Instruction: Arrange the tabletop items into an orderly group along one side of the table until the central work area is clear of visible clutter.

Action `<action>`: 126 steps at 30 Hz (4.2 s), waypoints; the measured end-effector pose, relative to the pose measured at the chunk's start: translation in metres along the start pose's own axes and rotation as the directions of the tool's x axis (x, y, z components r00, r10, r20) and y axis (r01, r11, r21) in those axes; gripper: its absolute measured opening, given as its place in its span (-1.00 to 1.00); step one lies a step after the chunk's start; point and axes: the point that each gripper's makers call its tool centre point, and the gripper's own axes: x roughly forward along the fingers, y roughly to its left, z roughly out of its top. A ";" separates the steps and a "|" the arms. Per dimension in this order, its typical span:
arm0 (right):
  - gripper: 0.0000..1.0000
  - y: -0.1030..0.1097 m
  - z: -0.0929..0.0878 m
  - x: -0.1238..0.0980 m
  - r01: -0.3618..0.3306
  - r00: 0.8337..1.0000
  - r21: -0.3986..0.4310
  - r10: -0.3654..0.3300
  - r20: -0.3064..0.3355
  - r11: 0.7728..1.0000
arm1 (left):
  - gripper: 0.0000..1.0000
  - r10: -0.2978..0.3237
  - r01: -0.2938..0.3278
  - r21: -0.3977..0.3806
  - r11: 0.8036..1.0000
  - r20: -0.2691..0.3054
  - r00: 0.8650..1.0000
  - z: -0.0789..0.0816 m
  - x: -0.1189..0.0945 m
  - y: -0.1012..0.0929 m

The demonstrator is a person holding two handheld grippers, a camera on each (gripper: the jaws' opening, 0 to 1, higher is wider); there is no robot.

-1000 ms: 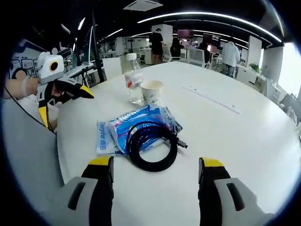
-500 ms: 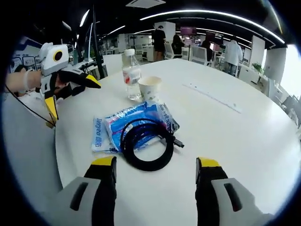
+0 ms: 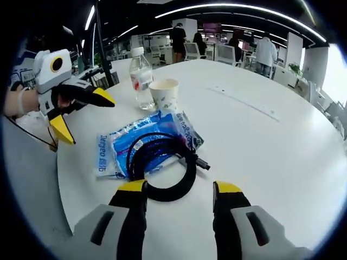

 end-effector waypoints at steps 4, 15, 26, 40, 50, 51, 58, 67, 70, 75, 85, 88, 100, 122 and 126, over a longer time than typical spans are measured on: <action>-0.15 -0.001 -0.002 0.009 -0.015 1.000 0.006 0.015 -0.018 1.000 | -0.11 0.019 -0.020 -0.016 1.000 -0.028 0.999 -0.002 0.021 0.003; -0.33 -0.019 -0.004 0.021 0.005 1.000 0.080 -0.002 -0.031 0.997 | -0.29 0.044 -0.056 -0.104 0.993 -0.109 0.993 -0.008 0.053 0.016; -0.42 -0.015 -0.015 0.024 -0.001 0.999 0.124 0.007 -0.053 0.992 | -0.30 0.057 -0.074 -0.099 0.992 -0.162 0.985 -0.016 0.066 0.021; -0.55 -0.005 -0.020 0.032 0.017 0.996 0.108 -0.007 -0.086 0.994 | -0.52 0.080 -0.101 -0.070 0.992 -0.256 0.963 -0.037 0.069 0.028; -0.66 -0.011 -0.021 0.036 0.062 0.993 0.141 -0.046 -0.112 0.988 | -0.68 0.087 -0.111 -0.075 0.991 -0.272 0.958 -0.042 0.073 0.032; -0.67 -0.011 -0.021 0.036 0.068 0.992 0.146 -0.051 -0.117 0.987 | -0.70 0.089 -0.114 -0.074 0.991 -0.275 0.957 -0.043 0.073 0.033; -0.76 -0.012 -0.021 0.041 0.128 0.983 0.153 -0.105 -0.149 0.980 | -0.77 0.100 -0.122 -0.065 0.990 -0.272 0.957 -0.043 0.074 0.035; -0.89 -0.020 -0.019 0.044 0.161 0.979 0.173 -0.135 -0.153 0.972 | -0.91 0.125 -0.156 -0.096 0.983 -0.267 0.955 -0.042 0.073 0.036; -0.91 -0.020 -0.020 0.042 0.163 0.979 0.176 -0.137 -0.151 0.971 | -0.93 0.128 -0.160 -0.103 0.982 -0.266 0.955 -0.041 0.073 0.036; -0.95 -0.021 -0.020 0.038 0.165 0.979 0.198 -0.137 -0.148 0.966 | -0.99 0.132 -0.170 -0.134 0.976 -0.257 0.957 -0.038 0.070 0.037; -0.99 -0.021 -0.014 0.027 0.170 0.980 0.211 -0.144 -0.136 0.963 | -1.00 0.135 -0.172 -0.128 0.977 -0.256 0.957 -0.031 0.065 0.032; -1.00 -0.022 -0.011 0.020 0.173 0.981 0.209 -0.149 -0.128 0.962 | -1.00 0.132 -0.168 -0.129 0.977 -0.246 0.960 -0.026 0.063 0.029; -1.00 -0.022 -0.010 -0.009 0.187 0.979 0.205 -0.166 -0.116 0.961 | -1.00 0.119 -0.148 -0.115 0.982 -0.231 0.966 -0.013 0.063 0.011; -1.00 -0.064 -0.069 -0.083 0.256 0.960 0.233 -0.218 -0.177 0.938 | -1.00 -0.004 -0.019 -0.099 0.995 -0.228 0.974 0.005 0.122 -0.070; -1.00 -0.077 -0.079 -0.089 0.268 0.955 0.230 -0.227 -0.190 0.935 | -1.00 -0.017 -0.009 -0.115 0.993 -0.221 0.975 0.008 0.136 -0.078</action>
